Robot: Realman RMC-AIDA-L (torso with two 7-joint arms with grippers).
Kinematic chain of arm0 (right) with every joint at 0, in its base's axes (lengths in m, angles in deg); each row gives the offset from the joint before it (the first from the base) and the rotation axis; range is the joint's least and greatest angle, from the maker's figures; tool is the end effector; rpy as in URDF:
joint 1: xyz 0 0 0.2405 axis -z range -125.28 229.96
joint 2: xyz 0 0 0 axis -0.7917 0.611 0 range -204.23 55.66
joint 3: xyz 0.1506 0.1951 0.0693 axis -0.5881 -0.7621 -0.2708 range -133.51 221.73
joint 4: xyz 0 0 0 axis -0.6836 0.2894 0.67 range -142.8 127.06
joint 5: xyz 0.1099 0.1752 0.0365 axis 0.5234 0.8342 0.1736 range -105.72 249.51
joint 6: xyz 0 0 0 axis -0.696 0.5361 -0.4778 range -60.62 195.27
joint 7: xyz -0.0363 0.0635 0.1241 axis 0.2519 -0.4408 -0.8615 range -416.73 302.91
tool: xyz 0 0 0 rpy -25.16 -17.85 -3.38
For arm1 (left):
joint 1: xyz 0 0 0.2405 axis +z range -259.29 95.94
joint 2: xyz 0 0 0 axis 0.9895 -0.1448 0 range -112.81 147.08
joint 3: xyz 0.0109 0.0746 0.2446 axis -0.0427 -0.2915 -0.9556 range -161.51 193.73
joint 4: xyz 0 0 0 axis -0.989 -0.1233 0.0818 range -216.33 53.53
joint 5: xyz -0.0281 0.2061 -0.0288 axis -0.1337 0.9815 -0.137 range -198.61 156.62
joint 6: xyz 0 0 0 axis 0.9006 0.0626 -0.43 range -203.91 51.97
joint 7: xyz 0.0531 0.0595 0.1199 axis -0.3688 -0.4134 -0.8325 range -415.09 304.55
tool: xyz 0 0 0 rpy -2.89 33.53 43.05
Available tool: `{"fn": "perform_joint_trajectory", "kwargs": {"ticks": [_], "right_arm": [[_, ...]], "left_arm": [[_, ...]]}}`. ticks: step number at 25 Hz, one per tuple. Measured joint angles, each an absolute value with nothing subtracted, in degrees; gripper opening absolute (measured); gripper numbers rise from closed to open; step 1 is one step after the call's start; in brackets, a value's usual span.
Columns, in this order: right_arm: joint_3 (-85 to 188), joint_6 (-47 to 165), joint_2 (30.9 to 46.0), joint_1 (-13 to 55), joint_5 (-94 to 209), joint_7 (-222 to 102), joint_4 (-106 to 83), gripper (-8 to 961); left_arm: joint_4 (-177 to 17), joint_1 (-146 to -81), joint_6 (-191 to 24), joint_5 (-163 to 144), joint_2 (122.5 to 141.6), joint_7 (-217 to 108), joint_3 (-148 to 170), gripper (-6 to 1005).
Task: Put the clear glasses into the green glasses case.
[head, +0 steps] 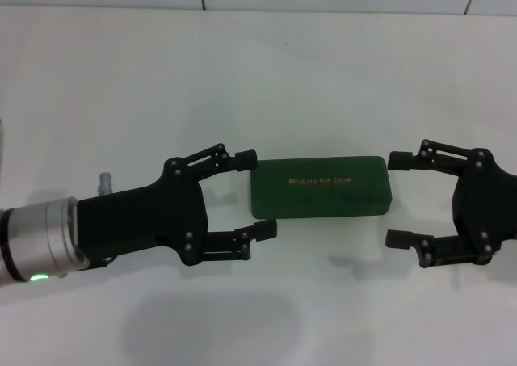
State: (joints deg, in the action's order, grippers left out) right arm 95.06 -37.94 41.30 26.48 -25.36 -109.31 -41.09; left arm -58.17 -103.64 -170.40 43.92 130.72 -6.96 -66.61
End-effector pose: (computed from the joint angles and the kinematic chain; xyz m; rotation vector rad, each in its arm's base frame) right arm 0.2454 0.2842 0.0122 -2.7843 -0.0733 1.0372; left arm -0.2549 0.2643 -0.0281 -2.7090 -0.1759 -1.1386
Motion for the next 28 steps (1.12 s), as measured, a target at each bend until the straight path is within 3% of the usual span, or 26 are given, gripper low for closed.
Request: {"fn": "perform_joint_trajectory", "kwargs": {"ticks": [9,28], "right_arm": [[95.14,-36.34,41.59,25.54,-25.30,-108.50,-39.46,872],[95.14,-34.77,41.64,24.18,-25.29,-106.92,-37.54,872]], "left_arm": [[-58.02,-103.47,-170.51,44.11,129.40,-7.00,-66.70,892],[-57.85,-103.24,-170.63,44.67,129.31,-7.02,-66.51,892]]}}
